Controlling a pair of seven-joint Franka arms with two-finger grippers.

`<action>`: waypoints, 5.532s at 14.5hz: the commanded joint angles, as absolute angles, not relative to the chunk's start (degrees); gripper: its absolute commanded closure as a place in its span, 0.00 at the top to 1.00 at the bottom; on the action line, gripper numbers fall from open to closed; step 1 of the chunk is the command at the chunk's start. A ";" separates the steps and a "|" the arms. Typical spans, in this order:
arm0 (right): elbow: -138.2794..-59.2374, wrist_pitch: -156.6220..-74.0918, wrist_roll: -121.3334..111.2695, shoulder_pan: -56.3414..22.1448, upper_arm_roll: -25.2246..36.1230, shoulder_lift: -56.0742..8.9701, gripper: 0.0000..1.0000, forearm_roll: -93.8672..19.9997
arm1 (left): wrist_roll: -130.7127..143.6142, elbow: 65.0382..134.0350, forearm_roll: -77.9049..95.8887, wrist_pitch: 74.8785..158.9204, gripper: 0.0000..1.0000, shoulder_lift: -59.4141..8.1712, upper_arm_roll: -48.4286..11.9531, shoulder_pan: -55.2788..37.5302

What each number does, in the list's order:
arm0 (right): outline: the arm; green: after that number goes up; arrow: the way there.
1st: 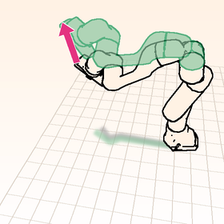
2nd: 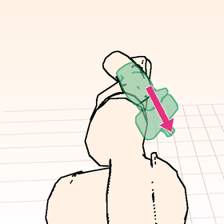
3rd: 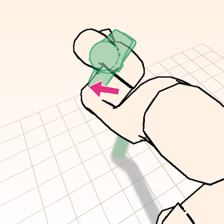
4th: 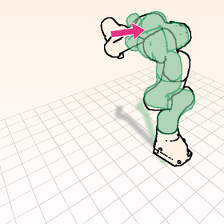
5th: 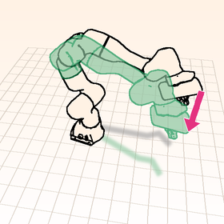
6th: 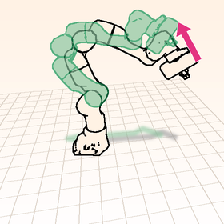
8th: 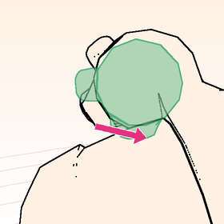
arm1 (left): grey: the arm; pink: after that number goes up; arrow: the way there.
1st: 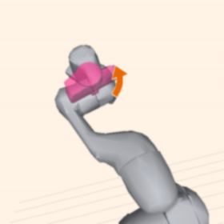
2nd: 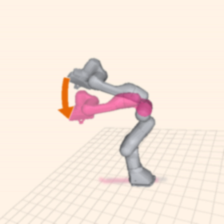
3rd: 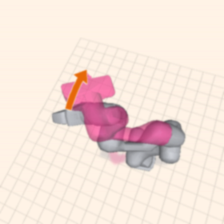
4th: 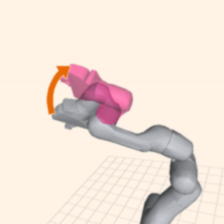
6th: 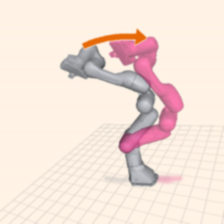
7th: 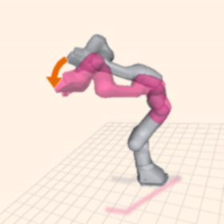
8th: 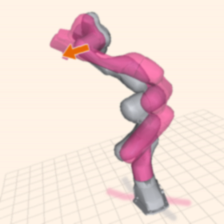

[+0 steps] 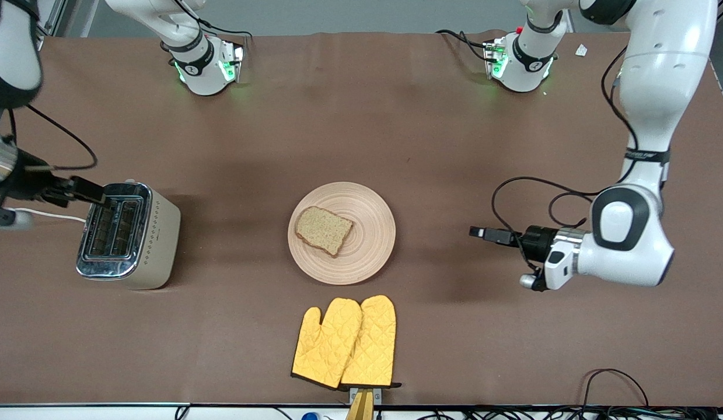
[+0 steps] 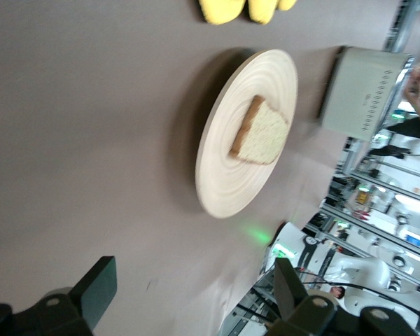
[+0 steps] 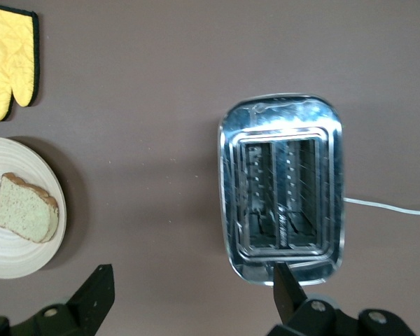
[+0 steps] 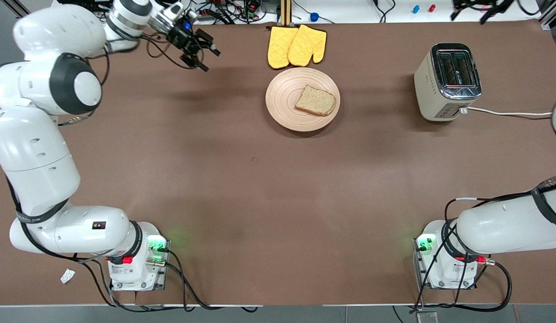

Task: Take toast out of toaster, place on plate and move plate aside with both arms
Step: 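Move the left gripper to the plate rim and grip it, then slide the plate with the toast across the table with the left gripper, then open the left gripper and release the plate rim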

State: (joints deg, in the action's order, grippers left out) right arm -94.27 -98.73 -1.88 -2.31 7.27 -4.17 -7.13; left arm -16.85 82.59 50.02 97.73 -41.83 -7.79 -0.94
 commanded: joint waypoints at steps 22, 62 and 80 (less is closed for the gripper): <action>-96.86 -98.35 -2.72 -1.41 5.80 7.12 1.00 1.14 | -35.33 81.39 67.41 118.04 0.01 -56.08 -8.35 -16.00; -91.76 -92.90 -2.64 -1.76 5.54 6.24 1.00 1.85 | -42.89 80.95 43.09 100.63 0.34 -51.42 -7.65 30.59; -91.76 -92.90 -2.64 -1.85 5.54 6.24 1.00 1.85 | -17.70 75.32 11.07 99.23 1.00 -28.48 -9.93 16.89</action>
State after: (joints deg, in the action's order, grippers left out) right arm -92.56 -93.50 -2.41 -2.08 5.80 6.58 0.95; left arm -22.23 71.91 12.24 99.59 -31.45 -9.26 18.04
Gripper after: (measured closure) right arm 0.000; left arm 0.000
